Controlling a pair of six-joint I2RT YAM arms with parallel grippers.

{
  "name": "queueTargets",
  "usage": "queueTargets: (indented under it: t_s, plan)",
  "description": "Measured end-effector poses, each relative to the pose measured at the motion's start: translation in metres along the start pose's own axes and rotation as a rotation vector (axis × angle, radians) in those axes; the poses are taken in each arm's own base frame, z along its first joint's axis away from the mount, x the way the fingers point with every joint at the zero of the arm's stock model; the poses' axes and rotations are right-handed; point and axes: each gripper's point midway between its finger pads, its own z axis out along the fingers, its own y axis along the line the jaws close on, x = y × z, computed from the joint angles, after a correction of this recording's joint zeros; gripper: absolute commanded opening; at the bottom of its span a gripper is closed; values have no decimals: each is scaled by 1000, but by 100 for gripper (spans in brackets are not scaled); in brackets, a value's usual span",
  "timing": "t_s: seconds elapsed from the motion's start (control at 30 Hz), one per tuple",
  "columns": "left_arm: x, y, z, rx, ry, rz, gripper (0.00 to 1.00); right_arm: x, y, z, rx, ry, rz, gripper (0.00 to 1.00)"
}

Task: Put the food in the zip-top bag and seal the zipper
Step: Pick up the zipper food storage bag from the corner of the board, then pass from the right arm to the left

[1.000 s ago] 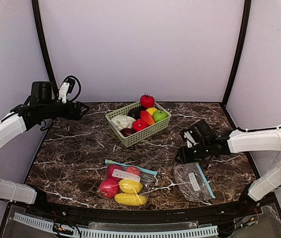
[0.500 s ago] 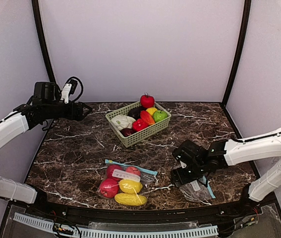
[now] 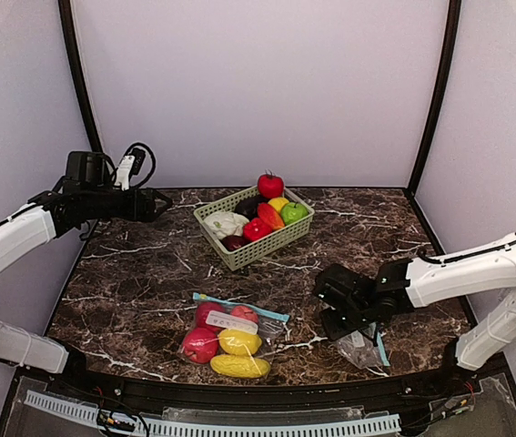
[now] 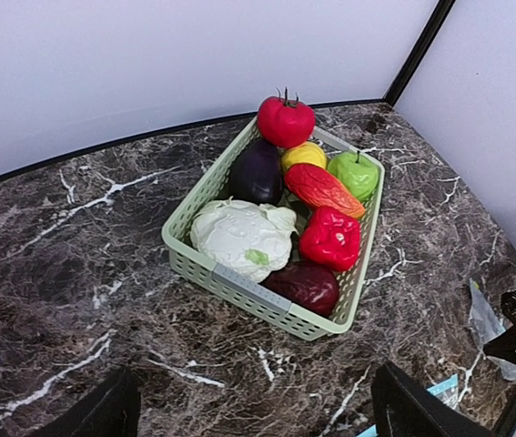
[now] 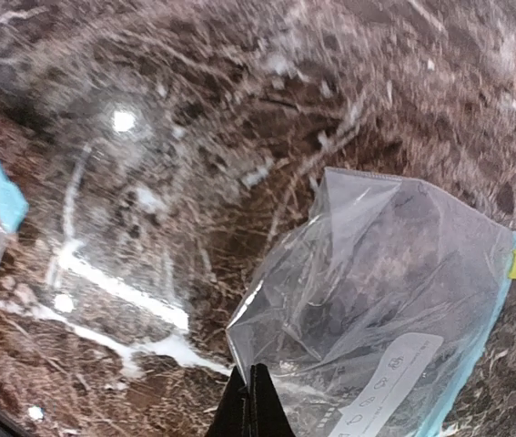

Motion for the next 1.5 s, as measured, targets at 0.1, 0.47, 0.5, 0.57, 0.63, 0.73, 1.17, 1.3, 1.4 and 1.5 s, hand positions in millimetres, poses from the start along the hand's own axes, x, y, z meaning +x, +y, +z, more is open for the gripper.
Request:
queueTargets:
  t_s: [0.1, 0.47, 0.5, 0.57, 0.63, 0.73, 1.17, 1.3, 1.4, 1.5]
  plan:
    - [3, -14, 5, 56, 12, -46, 85, -21, 11, -20, -68, -100, -42, 0]
    - [42, -109, 14, 335, 147, -278, 86, -100, 87, -103, -365, -486, -316, 0]
    - [43, -116, 14, 361, 153, -308, 86, -105, 95, -108, -379, -505, -344, 0]
    - [46, -123, 14, 397, 165, -358, 86, -110, 110, -114, -409, -539, -397, 0]
    - [53, -126, 17, 416, 185, -408, 86, -114, 124, -120, -440, -566, -448, 0]
    - [67, -129, 25, 439, 230, -481, 86, -116, 145, -125, -482, -592, -518, 0]
    - [113, -133, 45, 483, 383, -720, 82, -106, 208, -129, -551, -640, -765, 0]
    - [117, -136, 43, 500, 409, -751, 65, -104, 216, -126, -541, -644, -808, 0]
    - [118, -138, 41, 512, 424, -762, 60, -104, 219, -124, -530, -648, -828, 0]
    - [121, -139, 40, 510, 441, -768, 51, -106, 220, -120, -513, -648, -840, 0]
